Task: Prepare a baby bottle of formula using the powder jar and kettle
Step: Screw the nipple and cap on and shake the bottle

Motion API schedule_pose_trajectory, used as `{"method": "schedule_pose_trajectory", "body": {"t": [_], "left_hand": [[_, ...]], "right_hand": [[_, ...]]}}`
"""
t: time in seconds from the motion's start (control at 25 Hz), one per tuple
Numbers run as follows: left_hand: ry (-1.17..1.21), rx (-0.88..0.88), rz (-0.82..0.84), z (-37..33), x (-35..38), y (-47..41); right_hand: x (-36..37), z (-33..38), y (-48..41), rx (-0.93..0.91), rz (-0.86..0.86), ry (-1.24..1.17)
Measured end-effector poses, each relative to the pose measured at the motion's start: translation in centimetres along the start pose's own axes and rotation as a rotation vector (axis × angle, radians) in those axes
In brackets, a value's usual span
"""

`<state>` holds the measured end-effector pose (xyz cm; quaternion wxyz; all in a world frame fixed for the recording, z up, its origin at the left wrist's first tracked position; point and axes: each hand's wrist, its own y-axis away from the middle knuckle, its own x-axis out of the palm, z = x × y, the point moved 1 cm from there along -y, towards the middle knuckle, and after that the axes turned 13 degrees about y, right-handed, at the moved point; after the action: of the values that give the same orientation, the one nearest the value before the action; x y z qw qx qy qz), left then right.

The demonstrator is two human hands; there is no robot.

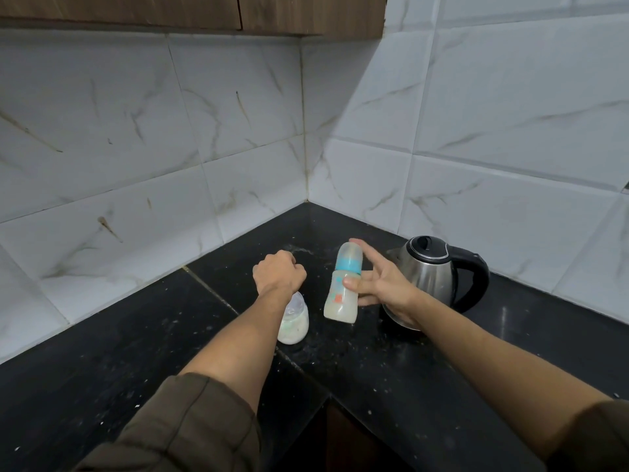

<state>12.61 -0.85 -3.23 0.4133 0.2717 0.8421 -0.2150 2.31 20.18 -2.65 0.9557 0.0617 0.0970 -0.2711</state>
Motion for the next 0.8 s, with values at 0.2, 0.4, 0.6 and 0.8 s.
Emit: {"method": "schedule_pose_trajectory", "body": {"t": [0.2,0.4,0.6,0.8], "left_hand": [[0.000,0.011,0.004,-0.2,0.1,-0.4],[0.000,0.015,0.007,-0.2,0.4,-0.4],[0.006,0.003,0.005,0.5,0.2,-0.4],[0.032,0.012,0.038,0.5,0.4,-0.6]], "right_hand": [[-0.9,0.0,-0.3,-0.018,-0.284,-0.200],[-0.2,-0.9,0.1,0.052,0.117,0.086],[-0.8,-1.0,-0.8,0.066,-0.208,-0.208],[-0.3,-1.5,-0.7,0.100,-0.008,-0.026]]}}
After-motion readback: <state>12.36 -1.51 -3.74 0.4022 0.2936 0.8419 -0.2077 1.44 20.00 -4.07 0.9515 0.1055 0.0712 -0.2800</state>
